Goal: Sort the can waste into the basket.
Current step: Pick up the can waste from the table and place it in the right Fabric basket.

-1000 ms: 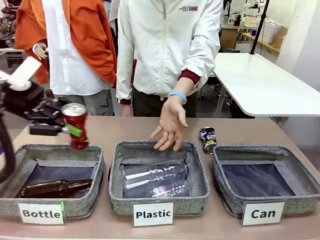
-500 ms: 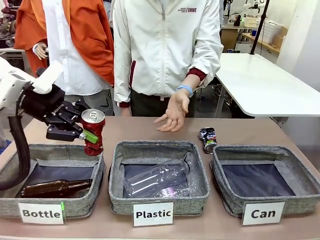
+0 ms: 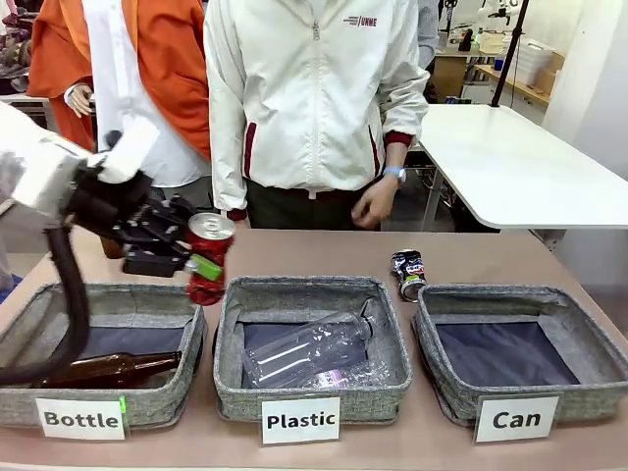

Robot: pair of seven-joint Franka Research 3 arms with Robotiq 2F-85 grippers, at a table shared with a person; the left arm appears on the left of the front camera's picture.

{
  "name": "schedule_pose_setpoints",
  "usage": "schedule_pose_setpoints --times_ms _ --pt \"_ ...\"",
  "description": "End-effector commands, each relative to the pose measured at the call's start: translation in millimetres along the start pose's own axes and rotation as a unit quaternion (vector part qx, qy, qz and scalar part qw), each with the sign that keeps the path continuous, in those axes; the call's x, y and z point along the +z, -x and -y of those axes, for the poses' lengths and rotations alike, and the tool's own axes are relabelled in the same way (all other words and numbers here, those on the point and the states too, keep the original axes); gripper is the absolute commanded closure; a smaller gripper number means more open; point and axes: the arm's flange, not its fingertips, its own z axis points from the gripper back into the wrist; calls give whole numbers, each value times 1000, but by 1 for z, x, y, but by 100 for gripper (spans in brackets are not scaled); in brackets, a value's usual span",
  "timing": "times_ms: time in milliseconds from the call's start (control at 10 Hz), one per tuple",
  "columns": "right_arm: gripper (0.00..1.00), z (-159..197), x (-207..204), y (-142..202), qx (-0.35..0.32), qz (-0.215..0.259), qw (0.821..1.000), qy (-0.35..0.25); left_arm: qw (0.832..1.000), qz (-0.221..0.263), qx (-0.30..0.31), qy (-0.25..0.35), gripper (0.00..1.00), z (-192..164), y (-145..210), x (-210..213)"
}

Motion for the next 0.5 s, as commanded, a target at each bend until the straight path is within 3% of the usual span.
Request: schedule_pose_setpoints --times_ms 0,100,200,400 --pt "0 -1 -1 -2 12 8 1000 -14 999 -8 -43 0 73 -25 -40 -56" --pt "0 0 0 0 0 0 1000 0 996 -10 -85 -7 73 -51 -63 -88" --pt "0 -17 39 6 45 -24 999 17 992 -9 -127 -3 73 -74 -88 -125" --pt "0 -17 107 19 74 -87 991 74 982 -7 -186 2 73 -97 -138 -204"
